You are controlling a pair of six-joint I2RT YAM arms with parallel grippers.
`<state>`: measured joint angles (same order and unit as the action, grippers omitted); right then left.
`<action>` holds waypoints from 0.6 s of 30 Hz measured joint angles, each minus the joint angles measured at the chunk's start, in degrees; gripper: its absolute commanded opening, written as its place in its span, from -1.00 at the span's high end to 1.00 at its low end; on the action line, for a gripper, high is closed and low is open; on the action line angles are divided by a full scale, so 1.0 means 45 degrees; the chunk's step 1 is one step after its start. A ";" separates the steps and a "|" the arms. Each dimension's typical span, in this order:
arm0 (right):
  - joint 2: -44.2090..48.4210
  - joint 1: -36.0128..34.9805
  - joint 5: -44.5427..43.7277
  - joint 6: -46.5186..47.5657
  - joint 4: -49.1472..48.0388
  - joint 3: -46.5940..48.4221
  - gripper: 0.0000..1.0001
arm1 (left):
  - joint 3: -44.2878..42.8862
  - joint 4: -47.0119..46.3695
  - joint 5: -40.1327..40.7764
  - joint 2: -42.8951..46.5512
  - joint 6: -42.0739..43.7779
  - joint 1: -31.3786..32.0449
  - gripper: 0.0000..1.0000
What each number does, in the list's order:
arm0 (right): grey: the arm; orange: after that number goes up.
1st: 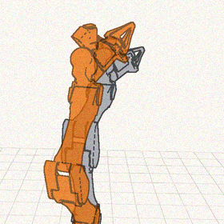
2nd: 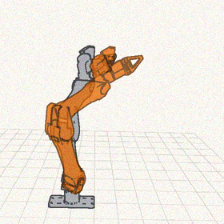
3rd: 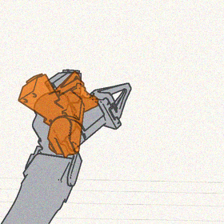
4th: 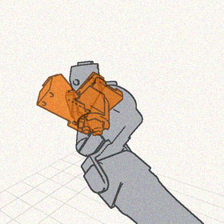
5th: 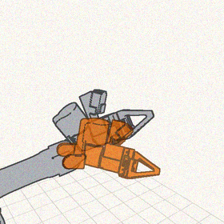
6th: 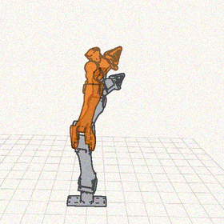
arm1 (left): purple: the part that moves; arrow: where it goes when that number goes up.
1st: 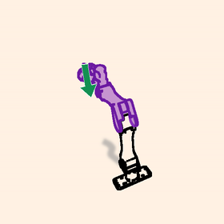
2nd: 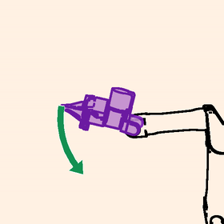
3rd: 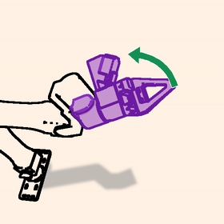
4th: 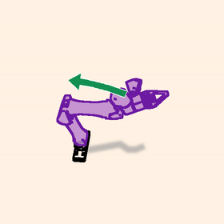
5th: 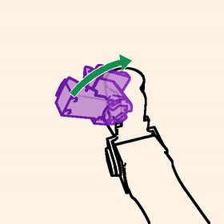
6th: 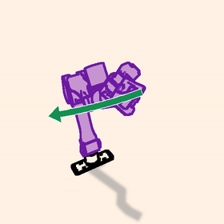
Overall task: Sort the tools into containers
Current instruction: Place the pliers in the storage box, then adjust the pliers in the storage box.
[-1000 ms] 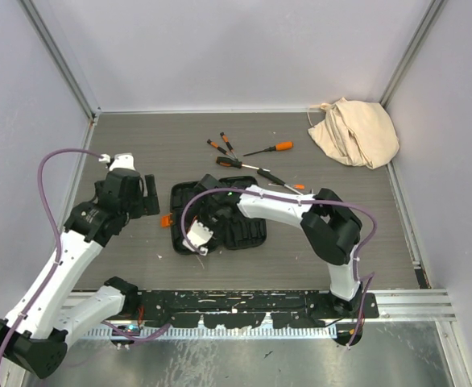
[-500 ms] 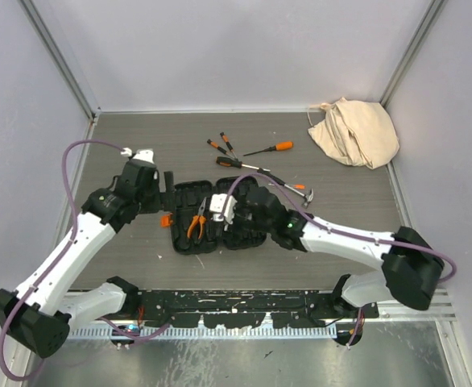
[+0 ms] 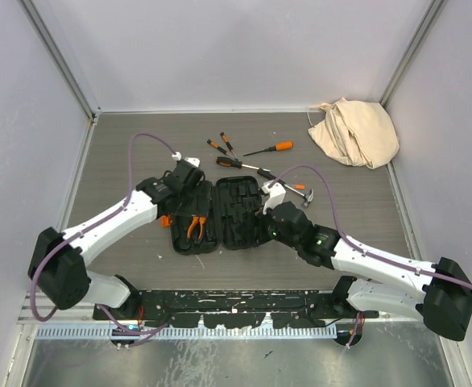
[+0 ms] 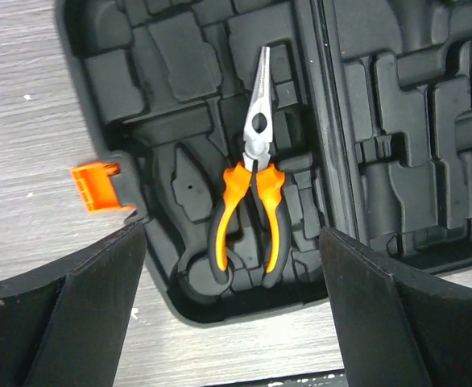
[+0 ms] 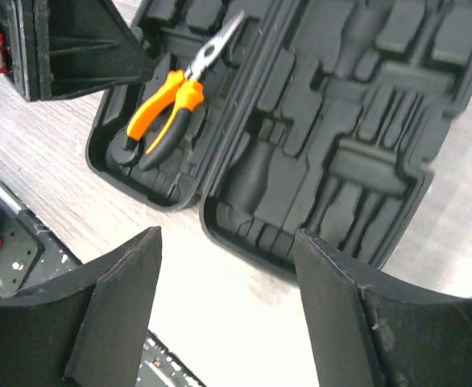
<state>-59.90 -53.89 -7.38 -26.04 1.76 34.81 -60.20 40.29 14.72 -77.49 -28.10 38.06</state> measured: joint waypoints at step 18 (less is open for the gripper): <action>-0.0447 0.0000 0.0151 -0.2788 0.0097 -0.1234 -0.18 | -0.0165 -0.1253 -0.1195 -0.3366 0.0117 0.0209 -0.32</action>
<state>-61.91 -53.89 -6.70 -38.59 2.20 29.26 -60.95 34.65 9.34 -92.64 -27.57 39.00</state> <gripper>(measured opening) 0.596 0.675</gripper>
